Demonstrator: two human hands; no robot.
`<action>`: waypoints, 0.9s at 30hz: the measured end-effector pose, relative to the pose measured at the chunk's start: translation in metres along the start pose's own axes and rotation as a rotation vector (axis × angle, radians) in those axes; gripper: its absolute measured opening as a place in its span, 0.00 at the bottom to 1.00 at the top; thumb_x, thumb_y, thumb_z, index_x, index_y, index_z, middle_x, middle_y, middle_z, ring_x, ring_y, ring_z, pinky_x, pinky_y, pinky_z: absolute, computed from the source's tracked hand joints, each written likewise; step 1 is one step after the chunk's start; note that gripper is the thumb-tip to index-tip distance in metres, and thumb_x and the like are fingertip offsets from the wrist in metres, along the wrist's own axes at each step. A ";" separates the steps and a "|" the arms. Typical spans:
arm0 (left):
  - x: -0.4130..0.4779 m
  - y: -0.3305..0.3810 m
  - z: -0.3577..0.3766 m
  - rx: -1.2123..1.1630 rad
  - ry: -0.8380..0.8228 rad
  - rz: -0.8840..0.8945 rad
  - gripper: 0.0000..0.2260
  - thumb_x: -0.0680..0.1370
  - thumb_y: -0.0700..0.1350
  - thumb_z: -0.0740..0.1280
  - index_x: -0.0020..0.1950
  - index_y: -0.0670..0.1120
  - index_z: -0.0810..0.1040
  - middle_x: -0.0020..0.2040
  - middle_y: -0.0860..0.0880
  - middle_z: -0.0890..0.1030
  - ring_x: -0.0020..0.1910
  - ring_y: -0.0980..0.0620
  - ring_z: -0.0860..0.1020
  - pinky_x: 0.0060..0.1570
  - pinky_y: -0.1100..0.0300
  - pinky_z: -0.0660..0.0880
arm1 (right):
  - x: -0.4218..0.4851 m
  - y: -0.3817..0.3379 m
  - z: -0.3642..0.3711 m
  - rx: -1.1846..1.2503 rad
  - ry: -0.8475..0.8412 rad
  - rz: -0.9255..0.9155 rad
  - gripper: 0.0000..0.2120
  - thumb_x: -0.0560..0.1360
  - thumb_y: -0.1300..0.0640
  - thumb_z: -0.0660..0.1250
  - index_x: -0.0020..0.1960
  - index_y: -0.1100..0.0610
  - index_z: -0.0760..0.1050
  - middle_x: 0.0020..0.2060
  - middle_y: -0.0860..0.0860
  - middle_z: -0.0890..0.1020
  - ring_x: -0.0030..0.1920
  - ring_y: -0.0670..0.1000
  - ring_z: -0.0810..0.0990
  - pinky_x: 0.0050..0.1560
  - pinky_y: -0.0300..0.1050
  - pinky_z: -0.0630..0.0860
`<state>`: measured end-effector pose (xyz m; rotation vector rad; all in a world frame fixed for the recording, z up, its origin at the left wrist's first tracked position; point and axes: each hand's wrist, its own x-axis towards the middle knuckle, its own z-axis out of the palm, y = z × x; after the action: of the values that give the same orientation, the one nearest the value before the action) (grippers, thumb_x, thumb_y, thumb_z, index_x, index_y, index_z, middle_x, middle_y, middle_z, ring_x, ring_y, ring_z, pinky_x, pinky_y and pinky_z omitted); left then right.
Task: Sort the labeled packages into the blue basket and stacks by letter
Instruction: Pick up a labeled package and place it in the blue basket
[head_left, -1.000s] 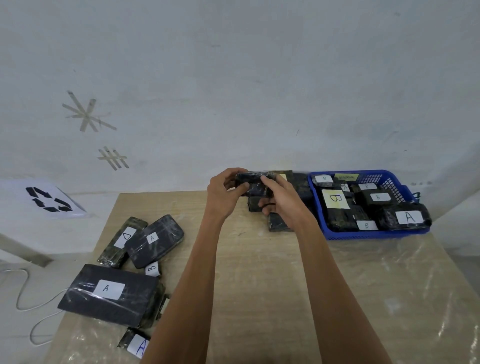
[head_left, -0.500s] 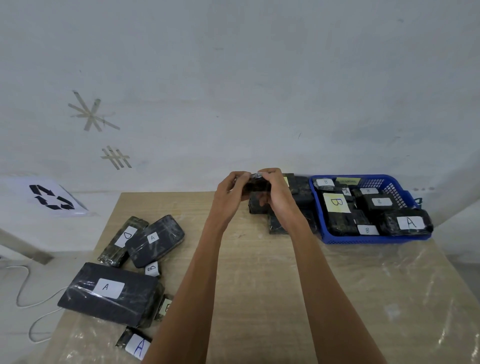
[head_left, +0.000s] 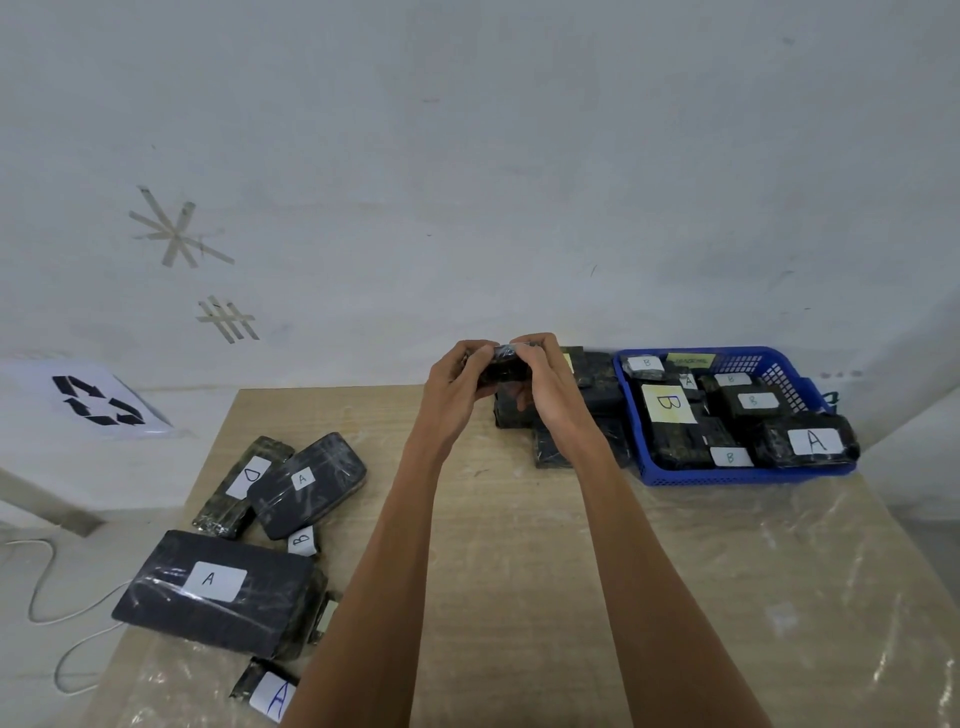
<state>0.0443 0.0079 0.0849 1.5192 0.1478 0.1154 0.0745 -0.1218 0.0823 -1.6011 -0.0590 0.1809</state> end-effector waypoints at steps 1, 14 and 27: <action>0.000 0.000 0.000 0.000 -0.003 0.000 0.12 0.85 0.45 0.61 0.59 0.40 0.80 0.56 0.40 0.82 0.56 0.48 0.82 0.59 0.52 0.80 | 0.000 0.000 0.000 0.004 0.003 -0.005 0.09 0.83 0.50 0.58 0.54 0.55 0.71 0.44 0.55 0.78 0.37 0.48 0.76 0.36 0.45 0.72; 0.003 0.001 -0.004 0.055 0.032 -0.024 0.10 0.84 0.46 0.64 0.60 0.43 0.80 0.55 0.44 0.83 0.56 0.49 0.82 0.57 0.52 0.81 | 0.004 0.008 -0.007 -0.240 -0.020 -0.116 0.08 0.84 0.50 0.57 0.57 0.50 0.73 0.51 0.53 0.78 0.44 0.44 0.76 0.42 0.36 0.70; 0.010 0.016 -0.003 0.041 0.054 -0.037 0.08 0.77 0.46 0.74 0.53 0.44 0.85 0.52 0.46 0.85 0.51 0.50 0.85 0.55 0.57 0.82 | 0.030 0.018 -0.021 -0.583 -0.133 -0.312 0.14 0.74 0.69 0.70 0.57 0.60 0.74 0.50 0.54 0.81 0.48 0.53 0.78 0.45 0.34 0.72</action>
<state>0.0538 0.0128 0.1001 1.5539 0.2218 0.1246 0.1058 -0.1389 0.0622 -2.1295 -0.4996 0.0232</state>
